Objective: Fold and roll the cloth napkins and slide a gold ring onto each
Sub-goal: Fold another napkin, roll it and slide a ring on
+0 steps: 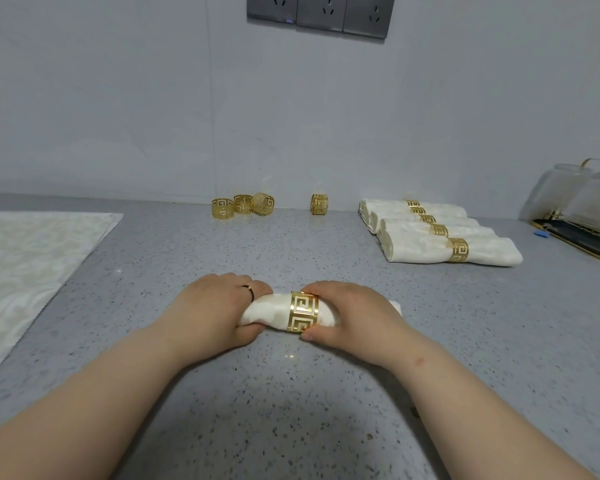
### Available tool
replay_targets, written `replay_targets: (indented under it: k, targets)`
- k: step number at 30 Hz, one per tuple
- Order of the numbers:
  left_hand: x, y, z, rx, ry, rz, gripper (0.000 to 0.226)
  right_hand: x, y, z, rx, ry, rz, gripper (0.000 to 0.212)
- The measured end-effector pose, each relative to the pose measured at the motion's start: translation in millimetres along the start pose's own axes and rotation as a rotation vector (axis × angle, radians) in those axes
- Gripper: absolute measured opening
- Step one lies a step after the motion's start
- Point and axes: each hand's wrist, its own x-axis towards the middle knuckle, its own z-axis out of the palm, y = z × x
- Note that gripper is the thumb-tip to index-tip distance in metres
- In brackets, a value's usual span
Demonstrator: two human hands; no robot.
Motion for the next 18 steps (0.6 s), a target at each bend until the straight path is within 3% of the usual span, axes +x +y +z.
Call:
replay_targets:
  k: [4,9,18]
  targets:
    - [-4,-4,-4,-0.13,-0.156,-0.149,0.058,-2,3,-1,-0.007,0.002,-0.003,0.05]
    - [-6,3,-4,-0.147,-0.22,-0.18,0.045,-3,-2,2,-0.063,0.006,-0.024,0.061]
    - [-11,2,-11,-0.272,-0.255,-0.204,0.096,-11,-7,1,-0.084,0.046,-0.035,0.055]
